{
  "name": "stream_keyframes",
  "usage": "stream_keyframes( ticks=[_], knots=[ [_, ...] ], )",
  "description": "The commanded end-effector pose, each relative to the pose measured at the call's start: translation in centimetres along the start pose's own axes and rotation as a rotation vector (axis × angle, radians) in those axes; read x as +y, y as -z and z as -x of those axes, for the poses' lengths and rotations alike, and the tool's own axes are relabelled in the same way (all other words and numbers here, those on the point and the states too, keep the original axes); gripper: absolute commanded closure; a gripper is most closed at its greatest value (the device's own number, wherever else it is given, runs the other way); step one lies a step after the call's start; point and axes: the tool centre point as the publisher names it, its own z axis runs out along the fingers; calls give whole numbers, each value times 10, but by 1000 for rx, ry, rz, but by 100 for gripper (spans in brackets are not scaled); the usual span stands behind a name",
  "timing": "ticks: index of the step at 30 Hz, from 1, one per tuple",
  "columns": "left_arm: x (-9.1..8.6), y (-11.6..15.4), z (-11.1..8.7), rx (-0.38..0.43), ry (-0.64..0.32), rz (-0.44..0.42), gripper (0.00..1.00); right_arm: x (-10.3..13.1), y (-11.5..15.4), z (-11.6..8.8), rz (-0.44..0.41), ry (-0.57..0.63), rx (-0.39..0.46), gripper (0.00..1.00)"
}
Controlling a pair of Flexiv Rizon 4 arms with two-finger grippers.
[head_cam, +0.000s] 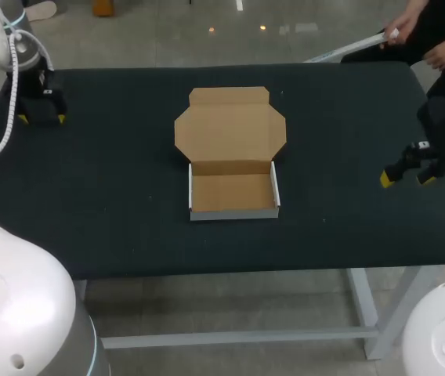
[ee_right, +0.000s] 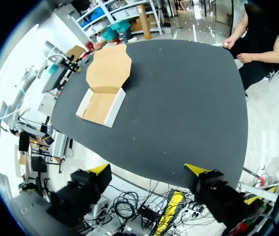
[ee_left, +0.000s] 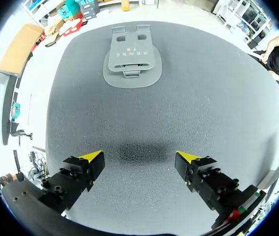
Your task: Assemble the packaging by folding the flat box into shape, placing the metal phone stand inside, and closing the box properly
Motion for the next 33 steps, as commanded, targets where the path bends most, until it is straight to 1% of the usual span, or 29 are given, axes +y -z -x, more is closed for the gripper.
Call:
stream_keyframes(
  ticks=[1,12,19,33],
  knots=[
    [-5,-5,4,10,3,8,0,0,2,0,-4,1,4,0],
    [-10,-10,10,18,1,22,0,0,2,0,-4,1,4,0],
    [-17,-10,12,11,-4,29,0,0,2,0,-4,1,4,0],
    [-30,-13,12,21,-22,56,0,0,2,0,-4,1,4,0]
  ],
)
